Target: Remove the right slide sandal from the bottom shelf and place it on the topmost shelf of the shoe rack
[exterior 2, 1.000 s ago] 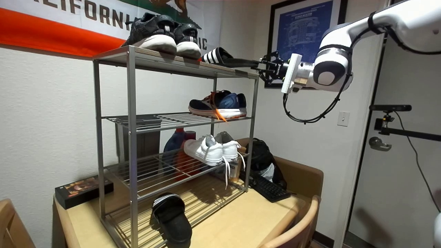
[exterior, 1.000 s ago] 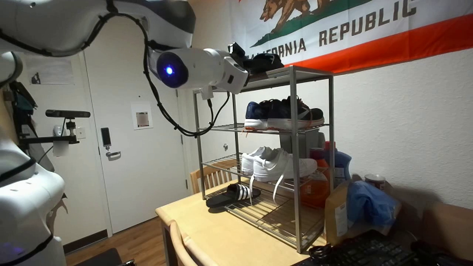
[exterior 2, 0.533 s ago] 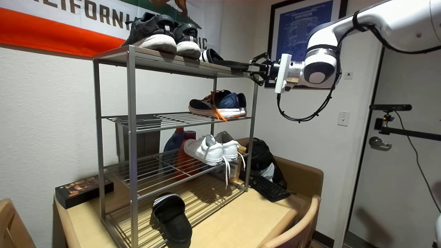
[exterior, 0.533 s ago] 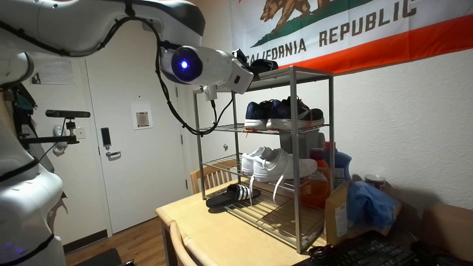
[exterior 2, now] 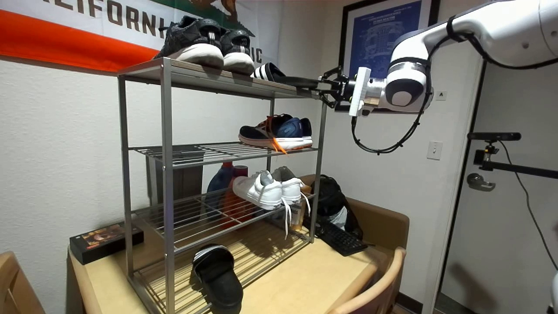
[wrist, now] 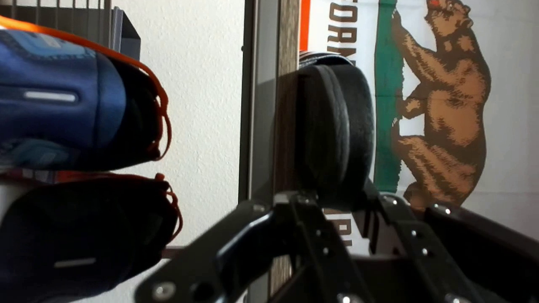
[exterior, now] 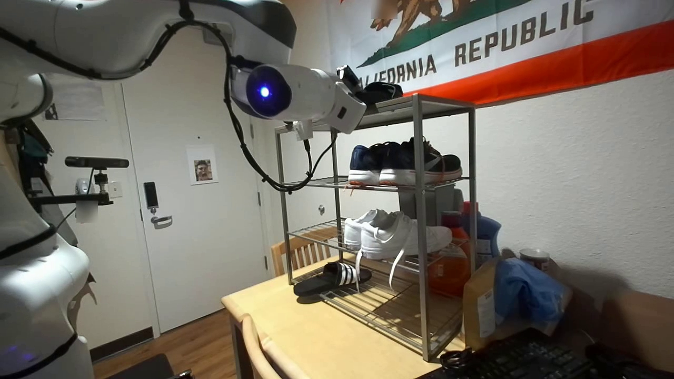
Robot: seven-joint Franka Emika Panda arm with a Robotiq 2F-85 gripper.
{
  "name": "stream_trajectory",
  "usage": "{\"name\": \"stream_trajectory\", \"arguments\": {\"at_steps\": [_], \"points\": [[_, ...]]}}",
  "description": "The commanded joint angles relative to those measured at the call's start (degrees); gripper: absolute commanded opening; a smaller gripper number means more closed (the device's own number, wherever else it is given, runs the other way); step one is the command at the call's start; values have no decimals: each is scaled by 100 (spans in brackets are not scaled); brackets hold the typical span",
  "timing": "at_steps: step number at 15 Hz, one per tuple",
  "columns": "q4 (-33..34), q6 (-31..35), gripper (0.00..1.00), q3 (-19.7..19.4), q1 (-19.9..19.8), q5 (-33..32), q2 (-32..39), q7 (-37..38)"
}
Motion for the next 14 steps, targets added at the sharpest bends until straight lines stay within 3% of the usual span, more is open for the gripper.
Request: {"name": "stream_trajectory", "arguments": {"at_steps": [1,13,14], "points": [[137,-16,7,-144,39,264,38,157],[211,2,7,-184,51,193,177,185],[217,16,19,-185,51,197,182,214]]}}
